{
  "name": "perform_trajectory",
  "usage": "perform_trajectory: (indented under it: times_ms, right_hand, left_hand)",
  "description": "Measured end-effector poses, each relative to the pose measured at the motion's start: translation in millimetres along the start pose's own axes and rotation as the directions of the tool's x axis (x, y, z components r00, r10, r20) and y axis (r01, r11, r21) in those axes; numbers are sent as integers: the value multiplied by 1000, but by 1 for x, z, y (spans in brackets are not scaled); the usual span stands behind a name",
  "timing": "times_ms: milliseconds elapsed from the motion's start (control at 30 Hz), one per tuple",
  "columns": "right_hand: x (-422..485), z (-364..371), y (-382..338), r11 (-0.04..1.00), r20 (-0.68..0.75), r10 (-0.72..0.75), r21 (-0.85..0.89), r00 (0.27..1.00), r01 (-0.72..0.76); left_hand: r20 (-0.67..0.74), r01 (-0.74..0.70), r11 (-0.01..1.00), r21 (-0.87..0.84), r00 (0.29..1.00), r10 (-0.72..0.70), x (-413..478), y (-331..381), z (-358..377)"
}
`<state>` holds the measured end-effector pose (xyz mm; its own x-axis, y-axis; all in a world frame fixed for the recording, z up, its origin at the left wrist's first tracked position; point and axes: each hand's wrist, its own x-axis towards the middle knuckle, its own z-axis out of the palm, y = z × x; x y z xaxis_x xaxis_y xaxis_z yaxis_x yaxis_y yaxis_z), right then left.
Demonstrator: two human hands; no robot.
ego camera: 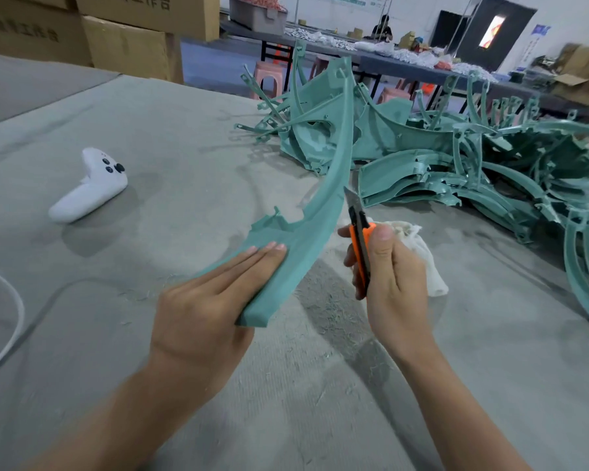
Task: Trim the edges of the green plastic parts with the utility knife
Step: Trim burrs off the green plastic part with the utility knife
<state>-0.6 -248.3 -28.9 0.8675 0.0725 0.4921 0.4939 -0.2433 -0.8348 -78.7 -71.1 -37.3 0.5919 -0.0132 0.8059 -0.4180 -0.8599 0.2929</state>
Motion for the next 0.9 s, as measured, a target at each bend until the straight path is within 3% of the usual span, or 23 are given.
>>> perform_trajectory:
  times_ms: [200,367,533,667,900]
  right_hand:
    - [-5,6,1,1000,-16,3,17,1000,-2]
    - [-11,10,4,981,-24,-161,-116,987,157]
    - [-17,11,5,957,40,-256,-128,966,259]
    - [-17,10,8,977,50,-203,-56,978,205]
    - [6,-6,11,990,-112,-124,-86,986,115]
  left_hand:
    - [-15,28,997,-67,999,-29,-3,1,3]
    - [-3,70,994,-80,998,-70,-5,2,3]
    - [-13,126,990,-65,992,-127,-8,-3,6]
    - [-43,145,982,-118,988,-151,-5,-3,7]
    - [20,53,982,-184,999,-50,0,0,0]
